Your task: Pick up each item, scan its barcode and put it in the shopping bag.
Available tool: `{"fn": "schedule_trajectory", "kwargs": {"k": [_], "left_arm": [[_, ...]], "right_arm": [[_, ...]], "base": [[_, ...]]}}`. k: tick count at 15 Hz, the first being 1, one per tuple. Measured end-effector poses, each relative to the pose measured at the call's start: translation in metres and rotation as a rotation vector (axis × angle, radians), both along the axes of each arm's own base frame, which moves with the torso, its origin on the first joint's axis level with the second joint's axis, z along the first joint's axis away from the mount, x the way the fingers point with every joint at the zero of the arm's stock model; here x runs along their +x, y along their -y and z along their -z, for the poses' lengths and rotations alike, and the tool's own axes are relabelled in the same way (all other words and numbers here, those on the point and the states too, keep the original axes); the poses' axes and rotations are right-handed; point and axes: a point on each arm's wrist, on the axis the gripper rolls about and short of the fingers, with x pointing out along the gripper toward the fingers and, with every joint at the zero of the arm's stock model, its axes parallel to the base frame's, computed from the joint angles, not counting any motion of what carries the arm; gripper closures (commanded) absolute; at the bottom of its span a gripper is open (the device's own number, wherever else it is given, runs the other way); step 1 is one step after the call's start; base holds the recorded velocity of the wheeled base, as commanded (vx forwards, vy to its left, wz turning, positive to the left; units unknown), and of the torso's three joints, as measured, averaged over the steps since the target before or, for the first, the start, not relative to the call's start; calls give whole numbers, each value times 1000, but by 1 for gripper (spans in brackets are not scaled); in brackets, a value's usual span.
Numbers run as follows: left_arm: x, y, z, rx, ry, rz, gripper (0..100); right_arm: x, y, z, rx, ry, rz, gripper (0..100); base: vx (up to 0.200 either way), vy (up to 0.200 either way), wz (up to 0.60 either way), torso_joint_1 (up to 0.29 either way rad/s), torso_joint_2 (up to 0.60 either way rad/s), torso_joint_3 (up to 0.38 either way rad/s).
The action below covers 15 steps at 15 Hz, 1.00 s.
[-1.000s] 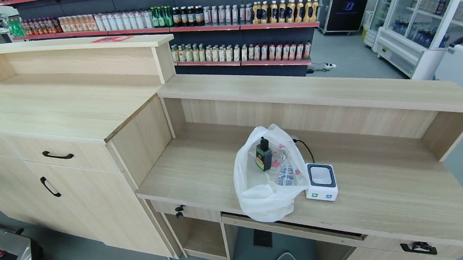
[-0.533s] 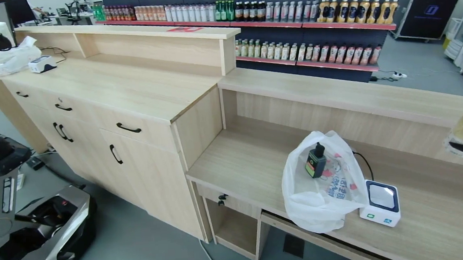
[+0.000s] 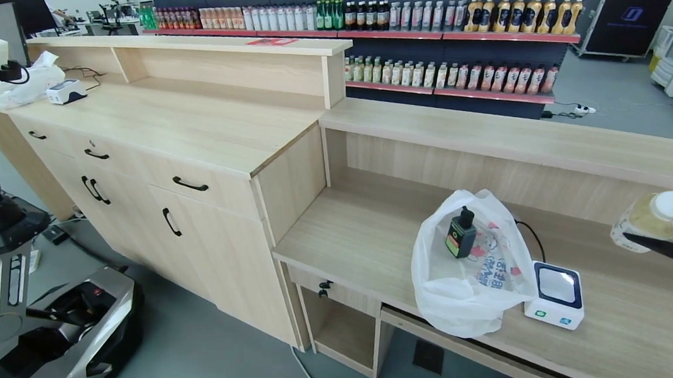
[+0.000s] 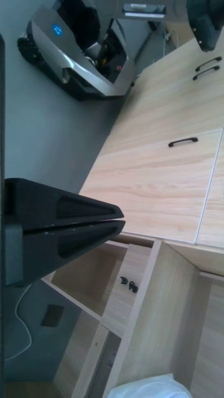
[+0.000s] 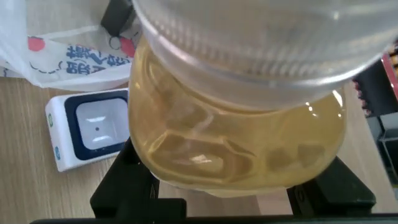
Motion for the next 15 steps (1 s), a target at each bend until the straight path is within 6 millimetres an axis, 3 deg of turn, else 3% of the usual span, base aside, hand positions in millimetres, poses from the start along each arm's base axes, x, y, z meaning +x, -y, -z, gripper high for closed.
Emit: {"fn": "schedule_trajectory", "kwargs": {"k": [6, 15], "left_arm": [[0, 0, 0, 0, 0, 0, 100], [0, 0, 0, 0, 0, 0, 100]], "right_arm": [[19, -2, 22, -38, 52, -174, 100], [30, 1, 53, -38, 17, -196, 100]], "base": [[0, 0, 0, 0, 0, 0], [0, 0, 0, 0, 0, 0]]}}
